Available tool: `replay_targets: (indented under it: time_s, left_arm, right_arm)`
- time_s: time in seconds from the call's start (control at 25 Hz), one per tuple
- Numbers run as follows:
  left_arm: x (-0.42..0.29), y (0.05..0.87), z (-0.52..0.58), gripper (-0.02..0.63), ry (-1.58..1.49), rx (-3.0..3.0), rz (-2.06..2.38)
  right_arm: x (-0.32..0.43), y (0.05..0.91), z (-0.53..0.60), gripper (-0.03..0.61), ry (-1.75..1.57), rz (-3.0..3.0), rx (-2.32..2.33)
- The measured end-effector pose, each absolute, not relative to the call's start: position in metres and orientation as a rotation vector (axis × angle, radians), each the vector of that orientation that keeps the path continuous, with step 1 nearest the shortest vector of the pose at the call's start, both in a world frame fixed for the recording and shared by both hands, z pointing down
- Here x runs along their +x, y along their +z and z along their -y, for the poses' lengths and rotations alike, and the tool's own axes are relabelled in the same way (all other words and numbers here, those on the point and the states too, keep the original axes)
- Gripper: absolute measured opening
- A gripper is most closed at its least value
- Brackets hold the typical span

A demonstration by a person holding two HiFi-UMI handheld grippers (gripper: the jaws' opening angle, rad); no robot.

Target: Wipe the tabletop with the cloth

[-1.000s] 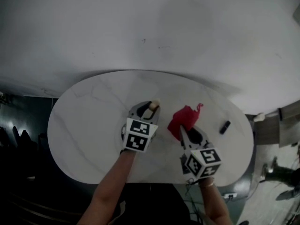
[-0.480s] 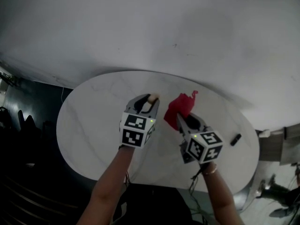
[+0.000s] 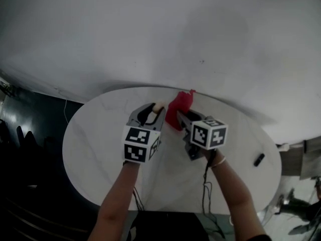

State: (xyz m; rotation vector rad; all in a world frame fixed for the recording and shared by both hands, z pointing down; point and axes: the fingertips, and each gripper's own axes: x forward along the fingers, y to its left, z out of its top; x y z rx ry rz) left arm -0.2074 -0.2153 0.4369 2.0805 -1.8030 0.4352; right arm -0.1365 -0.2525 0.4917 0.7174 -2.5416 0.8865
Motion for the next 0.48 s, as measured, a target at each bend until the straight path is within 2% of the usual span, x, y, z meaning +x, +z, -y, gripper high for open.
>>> replay_targets:
  time_s: [0.48]
  left_arm:
    - [-0.28,0.45,0.217,0.126,0.375,1.996,1.846]
  right_arm:
    - [-0.248,0.525,0.271,0.049,0.85,2.443,0.516]
